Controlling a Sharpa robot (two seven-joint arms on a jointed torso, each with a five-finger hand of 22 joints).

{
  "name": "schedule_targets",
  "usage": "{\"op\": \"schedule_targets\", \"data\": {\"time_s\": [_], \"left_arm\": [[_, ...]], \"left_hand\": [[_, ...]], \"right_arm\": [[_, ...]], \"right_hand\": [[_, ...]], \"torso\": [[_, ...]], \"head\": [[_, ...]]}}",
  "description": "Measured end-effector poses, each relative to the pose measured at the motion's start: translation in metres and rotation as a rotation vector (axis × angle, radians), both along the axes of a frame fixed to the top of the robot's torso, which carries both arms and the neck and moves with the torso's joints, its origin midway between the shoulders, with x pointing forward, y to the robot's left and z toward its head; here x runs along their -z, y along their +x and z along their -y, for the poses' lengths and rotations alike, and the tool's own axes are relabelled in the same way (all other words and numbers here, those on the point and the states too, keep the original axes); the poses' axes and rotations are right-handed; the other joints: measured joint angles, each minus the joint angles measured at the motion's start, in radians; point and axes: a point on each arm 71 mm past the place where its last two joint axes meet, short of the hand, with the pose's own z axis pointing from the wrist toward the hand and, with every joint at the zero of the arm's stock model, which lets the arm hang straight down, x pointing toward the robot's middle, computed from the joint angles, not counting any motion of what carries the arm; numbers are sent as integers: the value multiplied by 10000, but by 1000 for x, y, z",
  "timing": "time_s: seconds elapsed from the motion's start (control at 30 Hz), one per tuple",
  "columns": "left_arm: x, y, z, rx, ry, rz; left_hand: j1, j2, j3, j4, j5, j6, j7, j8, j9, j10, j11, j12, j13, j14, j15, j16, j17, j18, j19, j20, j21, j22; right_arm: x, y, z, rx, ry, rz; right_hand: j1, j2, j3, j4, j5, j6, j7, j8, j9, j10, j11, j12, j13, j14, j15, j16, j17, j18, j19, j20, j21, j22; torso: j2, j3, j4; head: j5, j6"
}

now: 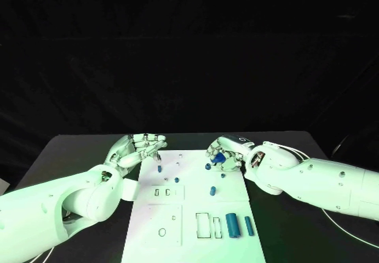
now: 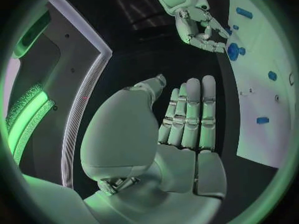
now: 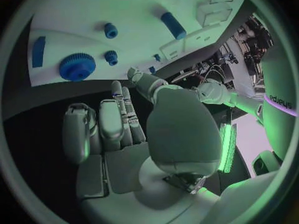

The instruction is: Assemble the parts on the task board

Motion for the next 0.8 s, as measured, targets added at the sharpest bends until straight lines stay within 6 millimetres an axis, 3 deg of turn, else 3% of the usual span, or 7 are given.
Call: {"op": "schedule_targets", "data": {"time_s": [0.07,0.2,0.5,0.8], "left_arm": [[-1,-2,0,89,25,15],[-3,-3,1,203,63,52],[-5,-4,0,295,127,87],[-5,-3,-2,291,171,88]], "left_hand": [[-25,-25,55,-55,0,0,0,0,21,0,0,0,18,40,-40,105,31,-1,138,-84,323,348],[-25,-25,54,-54,0,0,0,0,44,0,0,0,31,56,-55,185,52,-1,431,-65,762,879],[-64,14,82,-82,0,-38,-37,0,53,-1,0,0,40,56,-55,190,52,-2,503,-67,913,1074],[-64,14,108,-109,0,-38,-37,-1,64,-1,1,0,39,56,-55,190,51,-2,502,-66,953,1104]], "right_arm": [[0,0,-3,-49,-235,102],[1,0,-6,-75,-585,225],[3,2,-6,90,-1215,371],[3,4,-6,279,-1560,559]], "right_hand": [[0,0,0,0,0,0,0,0,31,-54,17,0,0,0,0,209,193,-154,33,-8,115,25],[0,1,-28,28,0,0,0,0,57,-71,0,0,-1,-1,1,394,359,-155,101,31,206,25],[0,1,-42,95,0,0,0,0,109,-141,2,0,-2,-1,1,550,482,-155,162,38,250,24],[40,42,28,165,0,32,-33,0,152,-144,-1,1,9,-1,1,632,531,-155,170,32,313,23]], "torso": [[62,0,17],[166,-16,60],[288,-31,118],[317,-30,125]], "head": [[-12,10],[-43,19],[-74,24],[-82,23]]}}
